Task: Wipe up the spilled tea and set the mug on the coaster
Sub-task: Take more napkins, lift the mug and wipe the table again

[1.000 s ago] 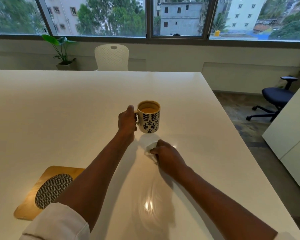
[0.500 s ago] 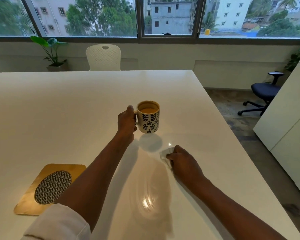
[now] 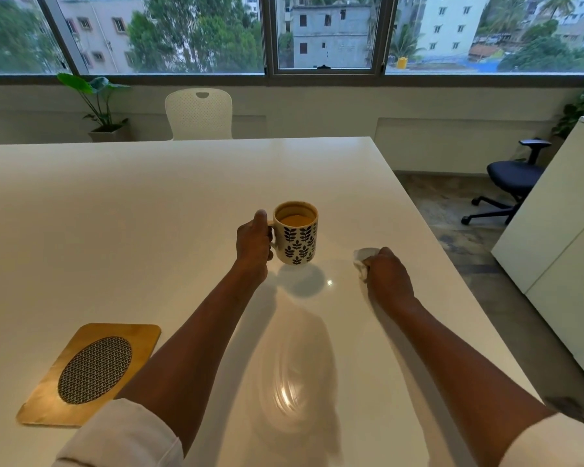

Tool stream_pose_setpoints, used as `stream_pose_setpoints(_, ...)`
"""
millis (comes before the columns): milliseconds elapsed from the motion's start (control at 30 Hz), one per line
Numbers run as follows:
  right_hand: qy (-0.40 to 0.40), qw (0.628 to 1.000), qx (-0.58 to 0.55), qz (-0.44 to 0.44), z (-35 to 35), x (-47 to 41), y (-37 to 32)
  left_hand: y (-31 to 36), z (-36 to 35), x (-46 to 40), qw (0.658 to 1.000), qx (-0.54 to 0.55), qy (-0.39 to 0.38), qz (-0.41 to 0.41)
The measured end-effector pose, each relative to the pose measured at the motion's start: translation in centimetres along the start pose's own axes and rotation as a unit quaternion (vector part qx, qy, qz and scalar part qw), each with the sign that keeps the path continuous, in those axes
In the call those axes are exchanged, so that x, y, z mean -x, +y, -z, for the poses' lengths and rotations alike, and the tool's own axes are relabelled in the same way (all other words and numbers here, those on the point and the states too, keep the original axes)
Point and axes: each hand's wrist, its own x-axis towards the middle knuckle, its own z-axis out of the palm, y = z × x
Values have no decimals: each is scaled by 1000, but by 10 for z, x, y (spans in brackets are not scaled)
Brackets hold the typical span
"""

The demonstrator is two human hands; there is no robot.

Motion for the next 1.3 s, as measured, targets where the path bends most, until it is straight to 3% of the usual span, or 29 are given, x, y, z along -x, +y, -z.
stream_pose_setpoints(100, 27, 998, -38, -31, 3, -11, 0, -2, -6, -3, 1000, 2, -7, 5)
stream_pose_setpoints(233, -8, 999, -27, -16, 10, -25, -1, -8, -13, -9, 1000, 4, -17, 9)
stream_pose_setpoints(400, 42, 999, -34, 6, 28, -49, 8, -18, -26, -20, 999, 14, -33, 19)
stream_pose_setpoints(667, 17, 998, -44, 40, 29, -59, 12, -36, -51, -37, 996, 35, -56, 57)
stream_pose_setpoints(1300, -9, 996, -16, 89, 18, -50, 20, -56, -82, -56, 995, -1, -84, 55)
